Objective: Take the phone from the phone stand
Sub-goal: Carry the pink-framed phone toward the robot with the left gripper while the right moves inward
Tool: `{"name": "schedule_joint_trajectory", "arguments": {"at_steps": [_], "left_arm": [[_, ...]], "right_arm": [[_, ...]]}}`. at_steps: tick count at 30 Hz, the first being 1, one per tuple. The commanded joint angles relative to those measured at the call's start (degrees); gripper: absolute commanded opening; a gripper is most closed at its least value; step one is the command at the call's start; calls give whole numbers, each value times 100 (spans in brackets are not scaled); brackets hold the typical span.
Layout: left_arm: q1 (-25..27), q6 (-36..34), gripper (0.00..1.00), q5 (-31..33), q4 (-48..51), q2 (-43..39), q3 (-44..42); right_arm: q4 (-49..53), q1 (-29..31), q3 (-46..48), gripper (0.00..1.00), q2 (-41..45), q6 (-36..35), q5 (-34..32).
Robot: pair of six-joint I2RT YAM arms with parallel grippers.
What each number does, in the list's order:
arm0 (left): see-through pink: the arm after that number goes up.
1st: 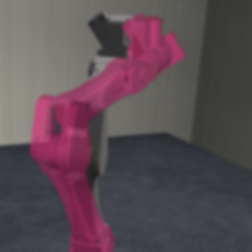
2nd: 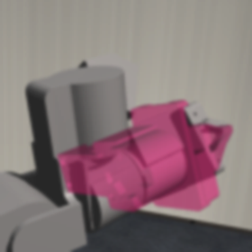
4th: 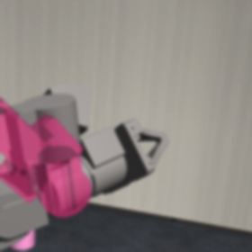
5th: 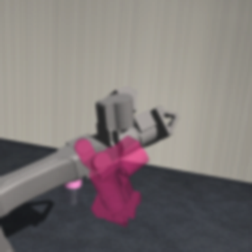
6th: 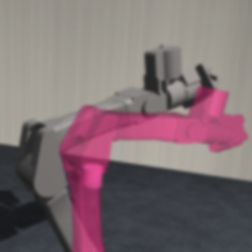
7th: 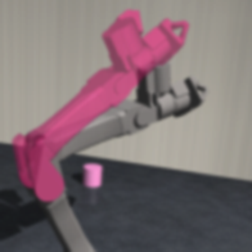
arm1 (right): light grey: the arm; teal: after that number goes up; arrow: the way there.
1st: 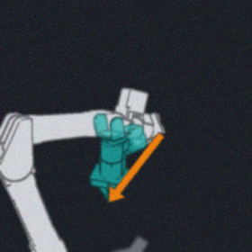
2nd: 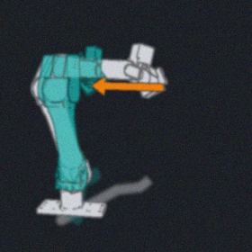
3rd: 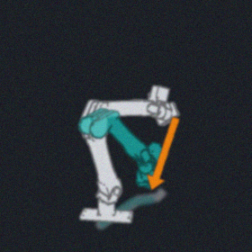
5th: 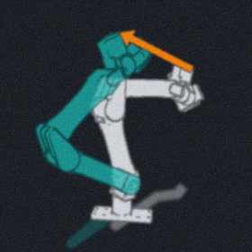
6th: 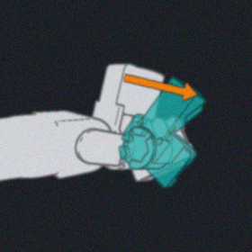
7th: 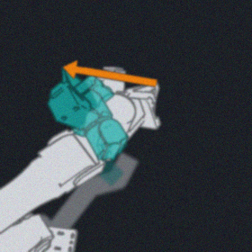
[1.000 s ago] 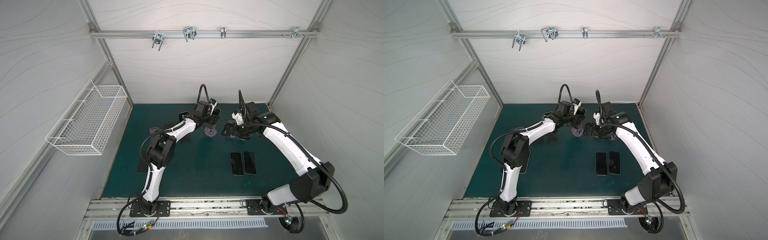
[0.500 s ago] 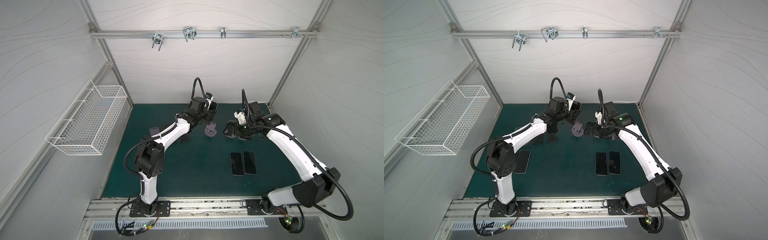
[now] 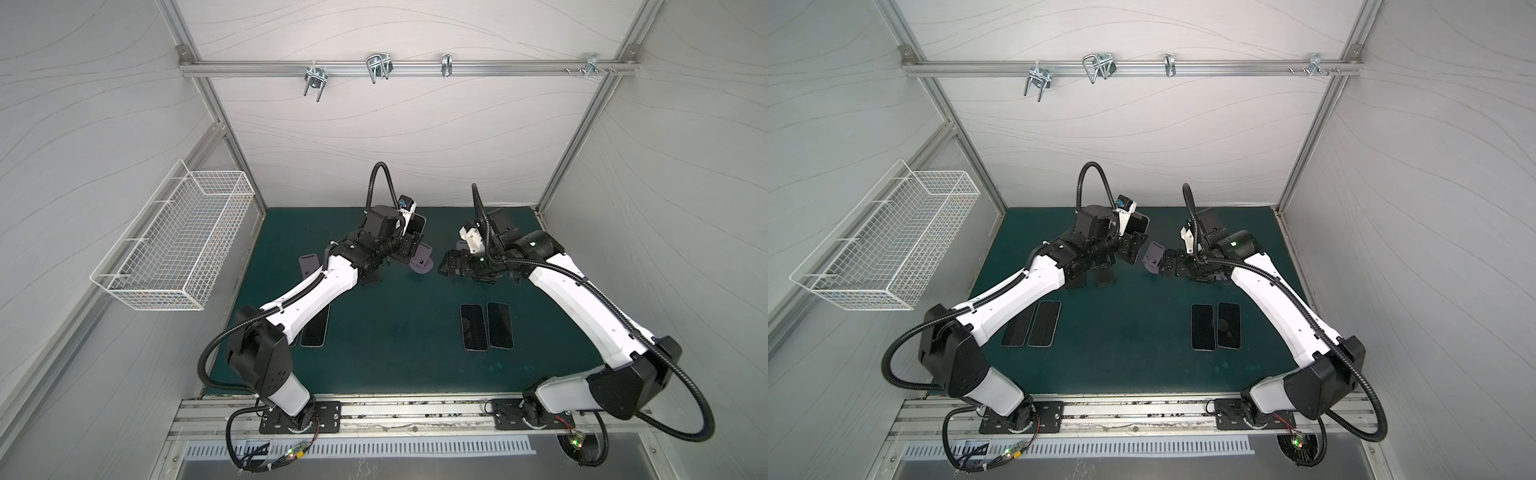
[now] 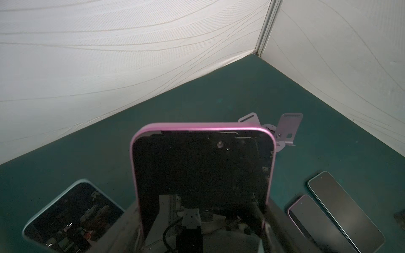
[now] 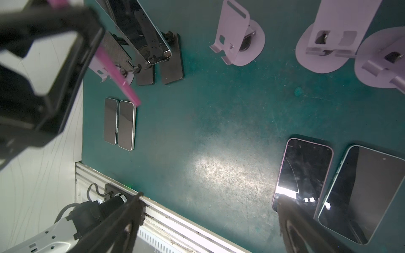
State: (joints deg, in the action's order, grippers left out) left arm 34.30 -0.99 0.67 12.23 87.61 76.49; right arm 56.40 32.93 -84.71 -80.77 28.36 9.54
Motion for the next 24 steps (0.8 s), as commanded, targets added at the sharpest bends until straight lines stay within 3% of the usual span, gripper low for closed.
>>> {"name": "schedule_joint_trajectory", "arguments": {"at_steps": [1, 12, 24], "left_arm": [[32, 99, 60, 168, -20, -713, -353], [32, 632, 61, 736, 825, -2607, -1860], [30, 1229, 61, 1002, 1250, -3636, -2803]], "right_arm": [[-224, 119, -7, 97, -206, 170, -38], [-359, 536, -448, 96, -876, 198, -34], [-319, 1120, -870, 95, -1339, 292, -140]]}}
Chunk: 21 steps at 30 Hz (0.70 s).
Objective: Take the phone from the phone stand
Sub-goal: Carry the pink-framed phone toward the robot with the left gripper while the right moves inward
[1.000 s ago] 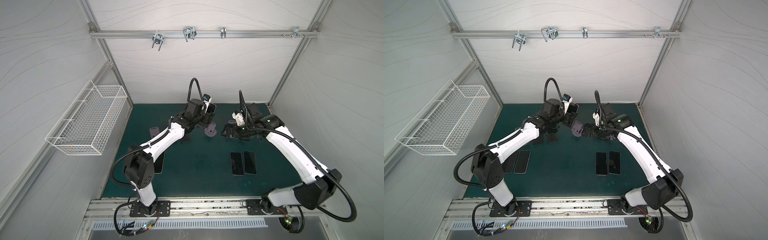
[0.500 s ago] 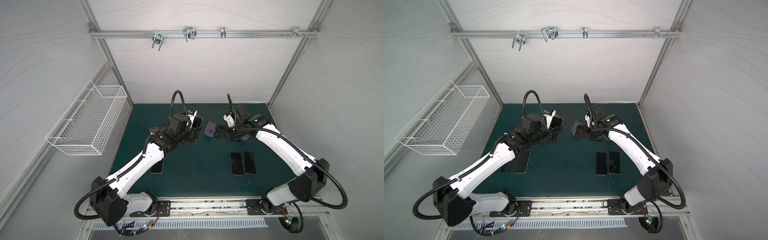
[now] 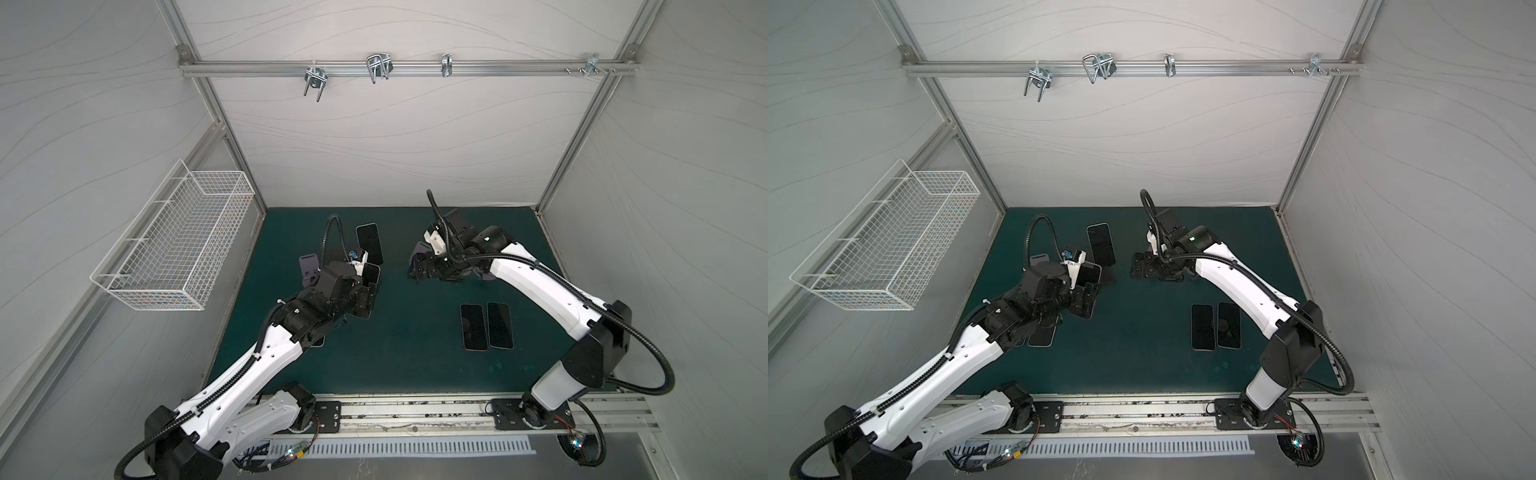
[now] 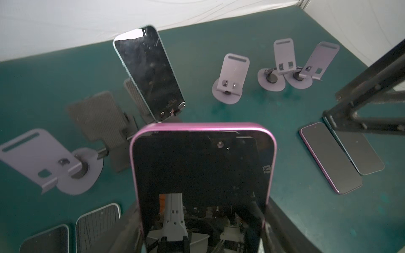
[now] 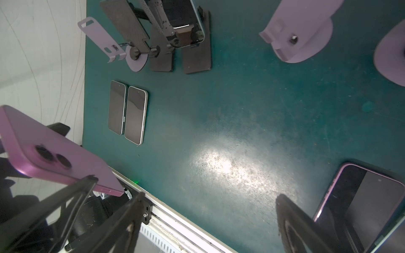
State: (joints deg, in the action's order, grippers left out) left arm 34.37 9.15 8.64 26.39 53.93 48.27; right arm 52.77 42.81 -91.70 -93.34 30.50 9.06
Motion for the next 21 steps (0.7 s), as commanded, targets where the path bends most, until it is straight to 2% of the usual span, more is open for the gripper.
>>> {"name": "schedule_joint_trajectory", "arguments": {"at_steps": [1, 6, 14, 21], "left_arm": [[24, 248, 61, 232, -127, -325, -54], [10, 458, 59, 225, 98, -427, -342], [-85, 729, 59, 24, -66, -533, -900], [-479, 975, 58, -256, -63, -395, -1229]], "right_arm": [[48, 172, -206, 95, -98, 91, -122], [85, 346, -241, 94, -125, 160, -230], [73, 487, -101, 94, -70, 237, -277], [77, 654, -218, 94, -146, 216, -211]]}}
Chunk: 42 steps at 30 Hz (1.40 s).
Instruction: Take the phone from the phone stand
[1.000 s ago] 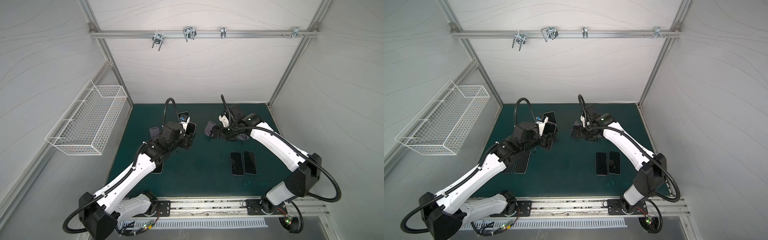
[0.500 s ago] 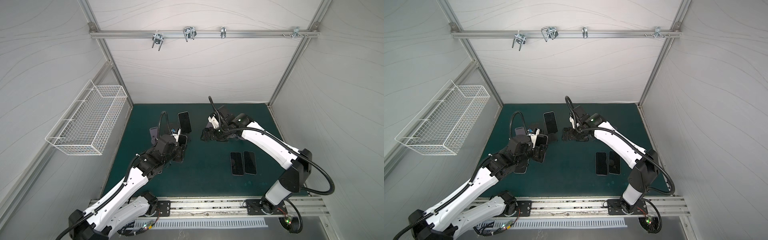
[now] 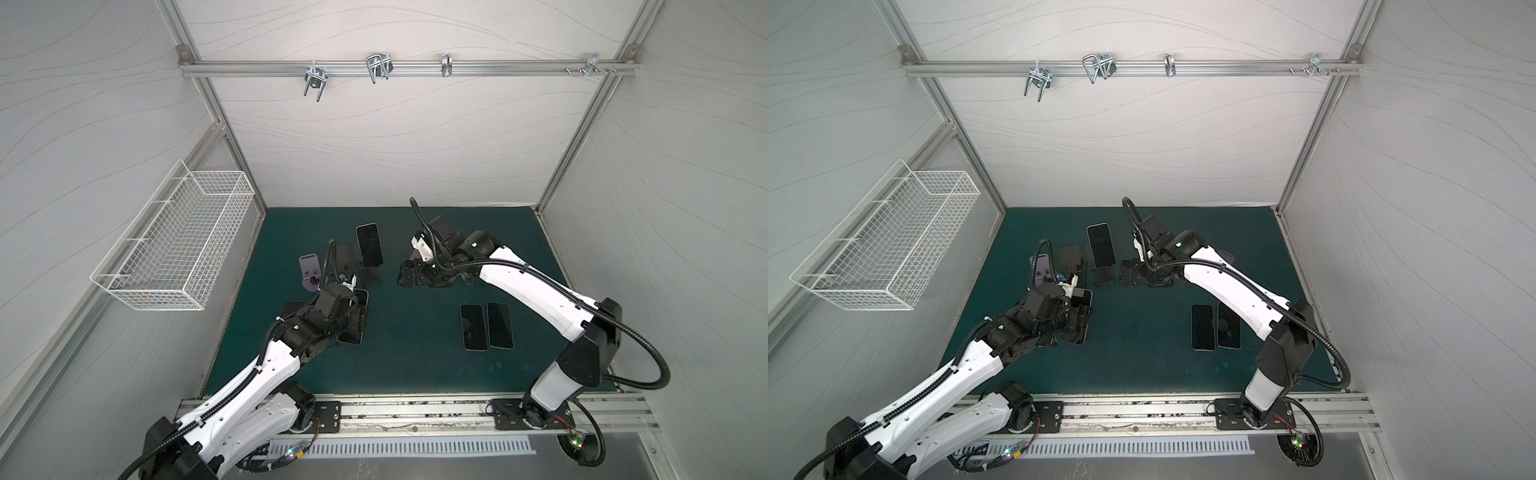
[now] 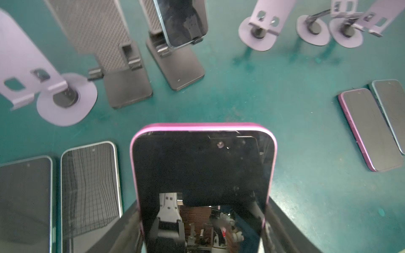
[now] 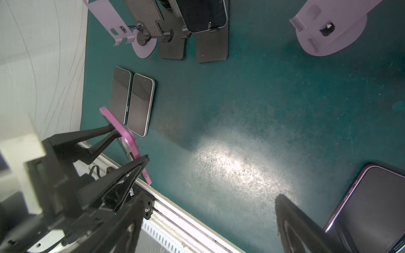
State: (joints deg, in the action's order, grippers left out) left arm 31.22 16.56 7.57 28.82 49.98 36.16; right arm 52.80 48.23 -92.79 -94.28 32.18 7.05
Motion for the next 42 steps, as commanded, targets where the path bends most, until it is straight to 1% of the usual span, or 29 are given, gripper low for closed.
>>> {"name": "schedule_joint_trajectory", "arguments": {"at_steps": [1, 10, 16, 20, 22, 25, 27, 29, 30, 33, 35, 39, 42], "left_arm": [[-235, 238, 58, -212, -332, 49, -53], [-960, 98, 57, -678, -491, 590, -9], [-1271, 143, 57, -897, -478, 1080, 160], [-1312, 50, 57, -924, -500, 1495, 348], [-1316, -45, 57, -899, -359, 1774, 532], [-1329, -243, 57, -740, 20, 2124, 797], [-1338, -289, 58, -566, 221, 2267, 909], [-1347, -323, 58, -490, 394, 2323, 985], [-1347, -357, 58, -507, 411, 2324, 981], [-1353, -467, 58, -499, 463, 2411, 989], [-1355, -487, 58, -466, 516, 2495, 987], [-1355, -410, 58, -428, 660, 2630, 956], [-1356, -444, 58, -499, 678, 2705, 997]], "right_arm": [[76, 153, -133, 94, -69, 10, 12], [6, 605, -483, 94, -187, -546, 3], [-62, 689, -493, 94, -183, -693, 51], [-116, 686, -470, 95, -118, -900, -72], [-137, 609, -522, 96, -84, -985, -84], [-226, 432, -547, 96, -18, -938, 24], [-391, 373, -362, 95, 40, -795, 63], [-552, 363, -165, 95, 75, -587, 219], [-598, 374, -140, 94, 57, -606, 334], [-407, 411, -379, 95, 81, -885, 81], [-454, 354, -309, 95, 165, -929, -44], [-794, 217, 77, 95, 322, -669, 205], [-746, 217, 57, 95, 281, -726, 232]]}}
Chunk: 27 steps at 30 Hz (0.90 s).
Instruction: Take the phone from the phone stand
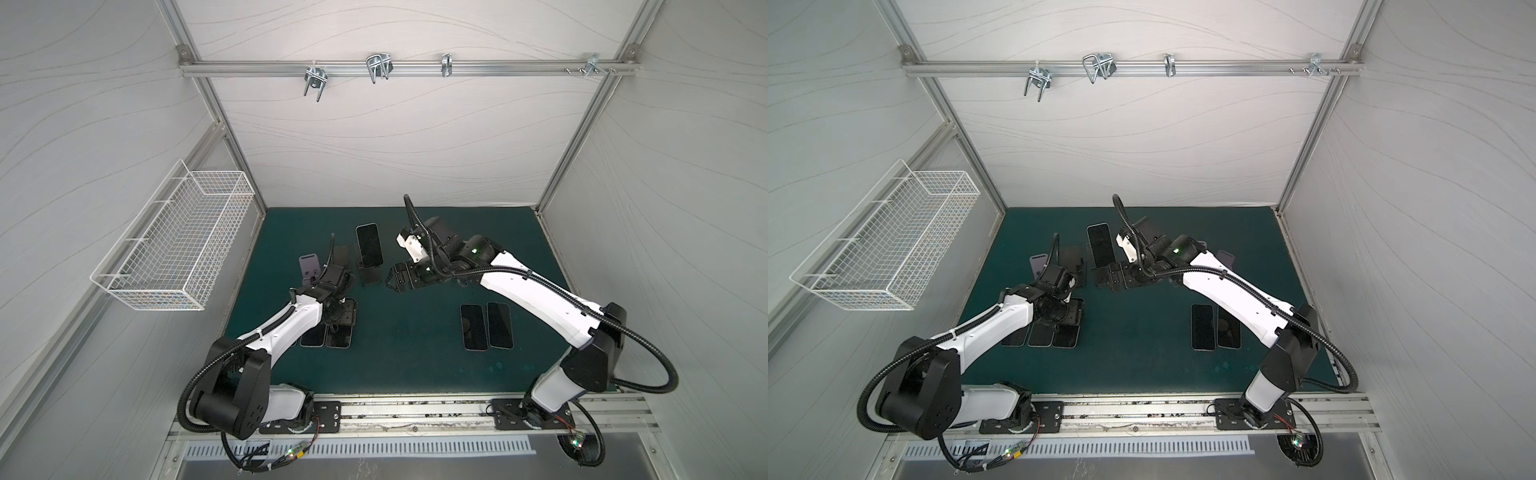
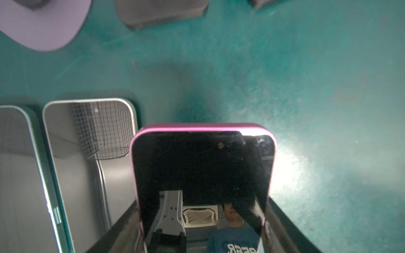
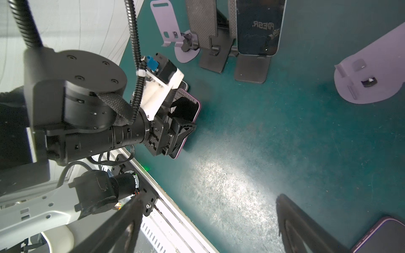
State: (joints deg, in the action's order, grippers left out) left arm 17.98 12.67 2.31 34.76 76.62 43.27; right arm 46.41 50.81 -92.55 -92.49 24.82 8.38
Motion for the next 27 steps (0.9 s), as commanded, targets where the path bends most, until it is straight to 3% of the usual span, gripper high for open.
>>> {"name": "schedule_joint_trajectory", "arguments": {"at_steps": [1, 27], "left_arm": [[-31, -89, 58, -13, 53, 67, 309], [-32, -327, 61, -75, 64, 1056, 901]], "right_arm": [[-106, -40, 16, 95, 84, -6, 96], [-224, -340, 288, 95, 178, 125, 292]]}}
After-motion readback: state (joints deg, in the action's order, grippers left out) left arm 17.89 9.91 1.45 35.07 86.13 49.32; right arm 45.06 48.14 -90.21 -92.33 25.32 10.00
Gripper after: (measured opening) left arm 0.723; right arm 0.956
